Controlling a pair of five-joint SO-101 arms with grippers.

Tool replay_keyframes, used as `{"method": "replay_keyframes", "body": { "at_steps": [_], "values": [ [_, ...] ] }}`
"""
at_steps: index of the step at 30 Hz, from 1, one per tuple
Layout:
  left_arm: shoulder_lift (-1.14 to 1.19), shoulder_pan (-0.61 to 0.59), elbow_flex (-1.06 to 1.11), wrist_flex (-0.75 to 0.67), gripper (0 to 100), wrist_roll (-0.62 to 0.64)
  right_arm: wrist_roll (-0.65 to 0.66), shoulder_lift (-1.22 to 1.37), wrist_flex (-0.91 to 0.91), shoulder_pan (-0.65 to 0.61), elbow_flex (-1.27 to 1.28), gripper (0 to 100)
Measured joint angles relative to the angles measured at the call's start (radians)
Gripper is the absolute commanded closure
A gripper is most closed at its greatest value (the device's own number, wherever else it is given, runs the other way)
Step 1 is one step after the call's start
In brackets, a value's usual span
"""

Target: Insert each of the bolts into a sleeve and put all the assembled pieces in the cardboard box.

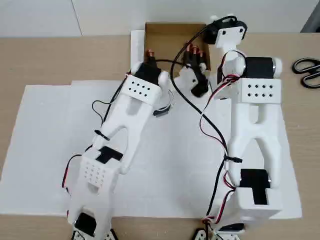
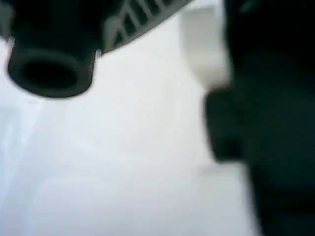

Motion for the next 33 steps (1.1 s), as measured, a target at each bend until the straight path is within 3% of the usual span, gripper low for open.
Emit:
{"method": "replay_keyframes", "body": {
  "at_steps": [5,17,21,29,33],
  "values": [
    [-0.127,-0.051,0.000,0.003,99,0.126,0.000,0.000,0.032,0.002,0.000,99.4],
    [-0.543,-0.325,0.000,0.008,99,0.585,-0.051,-0.106,0.103,-0.023,0.000,99.5],
    [-0.727,-0.342,0.055,0.008,99,0.618,-0.061,-0.255,0.110,-0.091,0.000,99.5],
    [-0.905,-0.333,0.396,0.008,99,0.637,-0.061,-0.436,0.112,-0.216,0.000,99.5],
    [-0.941,-0.333,0.480,-0.029,99,0.753,-0.061,-0.437,0.112,-0.218,0.000,99.5]
  ]
}}
